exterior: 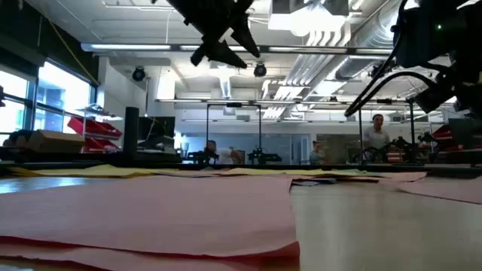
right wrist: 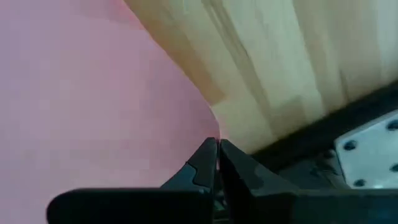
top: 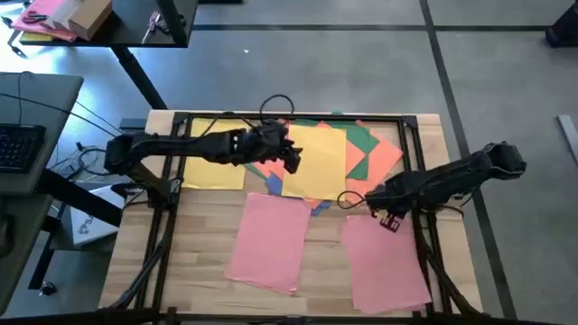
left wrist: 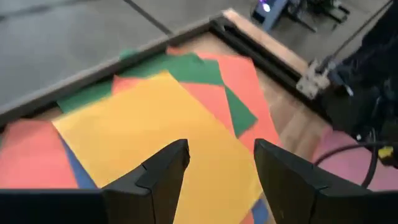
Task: Organize paper
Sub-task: Stack the pink paper on top of the stacked pink papers
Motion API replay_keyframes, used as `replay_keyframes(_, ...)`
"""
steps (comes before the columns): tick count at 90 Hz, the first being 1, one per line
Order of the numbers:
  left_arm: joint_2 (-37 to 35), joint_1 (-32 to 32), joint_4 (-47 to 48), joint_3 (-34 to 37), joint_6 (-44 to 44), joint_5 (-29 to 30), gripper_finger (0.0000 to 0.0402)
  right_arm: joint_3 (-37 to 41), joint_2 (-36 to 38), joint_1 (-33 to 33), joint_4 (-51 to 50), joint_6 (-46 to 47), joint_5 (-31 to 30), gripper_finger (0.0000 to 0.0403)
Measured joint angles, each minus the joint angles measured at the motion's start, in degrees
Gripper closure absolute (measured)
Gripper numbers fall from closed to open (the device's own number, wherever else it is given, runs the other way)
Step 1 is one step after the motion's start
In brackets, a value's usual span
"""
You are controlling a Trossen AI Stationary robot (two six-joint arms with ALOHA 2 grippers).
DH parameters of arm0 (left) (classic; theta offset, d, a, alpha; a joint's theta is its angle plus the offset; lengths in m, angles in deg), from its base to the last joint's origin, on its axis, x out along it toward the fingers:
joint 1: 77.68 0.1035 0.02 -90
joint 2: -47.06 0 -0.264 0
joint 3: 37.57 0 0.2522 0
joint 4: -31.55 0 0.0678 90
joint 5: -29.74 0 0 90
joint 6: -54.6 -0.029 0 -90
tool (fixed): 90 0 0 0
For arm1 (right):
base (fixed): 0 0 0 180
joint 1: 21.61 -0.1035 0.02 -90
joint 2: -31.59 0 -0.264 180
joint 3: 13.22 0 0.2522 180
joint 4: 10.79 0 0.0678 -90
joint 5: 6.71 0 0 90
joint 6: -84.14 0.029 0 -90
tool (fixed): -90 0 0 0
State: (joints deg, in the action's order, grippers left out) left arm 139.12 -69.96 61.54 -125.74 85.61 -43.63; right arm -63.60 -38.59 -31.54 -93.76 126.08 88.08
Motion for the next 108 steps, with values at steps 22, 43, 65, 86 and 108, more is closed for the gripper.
replay_keyframes(22,5.3,-0.6,-6.4,0.0,-0.9,-2.9,0.0223,-2.6,0.6,7.4,-0.5,-4.7,-9.7,0.0403)
replay_keyframes(43,9.4,-0.6,-7.5,0.0,-3.1,-6.4,0.0223,-4.6,1.2,16.1,-2.5,-6.4,-15.2,0.0403)
replay_keyframes(65,10.7,-0.7,-7.1,0.0,-7.3,-8.5,0.0223,0.9,1.1,20.8,1.1,-10.7,1.0,0.0403)
replay_keyframes(86,10.9,1.0,-7.2,0.0,-12.0,-8.4,0.0223,2.8,0.4,20.8,3.7,-10.3,1.9,0.0402)
replay_keyframes(108,10.9,3.8,-7.1,0.0,-18.0,-8.6,0.0223,2.5,-7.9,20.5,3.5,-21.6,6.6,0.0381)
